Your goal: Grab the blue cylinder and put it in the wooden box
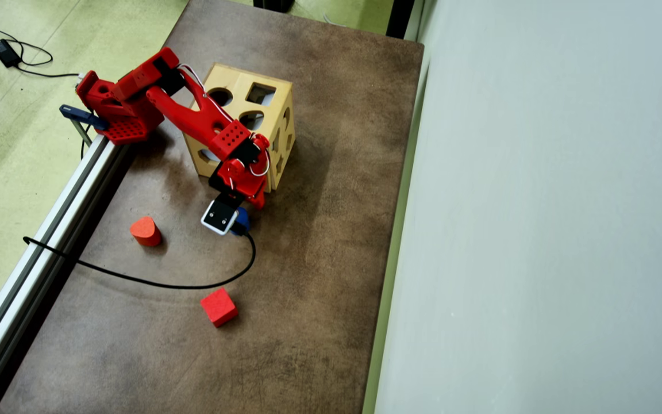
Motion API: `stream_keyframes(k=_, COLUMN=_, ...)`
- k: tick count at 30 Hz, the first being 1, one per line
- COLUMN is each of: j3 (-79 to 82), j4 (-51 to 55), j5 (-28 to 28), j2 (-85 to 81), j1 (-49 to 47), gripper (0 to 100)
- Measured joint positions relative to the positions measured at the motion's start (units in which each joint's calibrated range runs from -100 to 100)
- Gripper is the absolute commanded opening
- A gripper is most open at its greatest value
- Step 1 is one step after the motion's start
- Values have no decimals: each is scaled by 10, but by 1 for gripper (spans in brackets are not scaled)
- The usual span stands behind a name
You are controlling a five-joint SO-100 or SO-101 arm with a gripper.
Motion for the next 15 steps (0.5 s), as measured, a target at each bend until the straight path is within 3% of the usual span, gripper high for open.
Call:
stream_keyframes(k=5, j3=0, j4=0, j5=0, j2=0, j1=0, gripper=27)
stream_keyframes(k=11, j3=0, j4=0, j5=0, j2=0, j1=0, gripper=39)
stream_keyframes(k=15, j3=0, j4=3, j5=0, j2=0, j1=0, gripper=41)
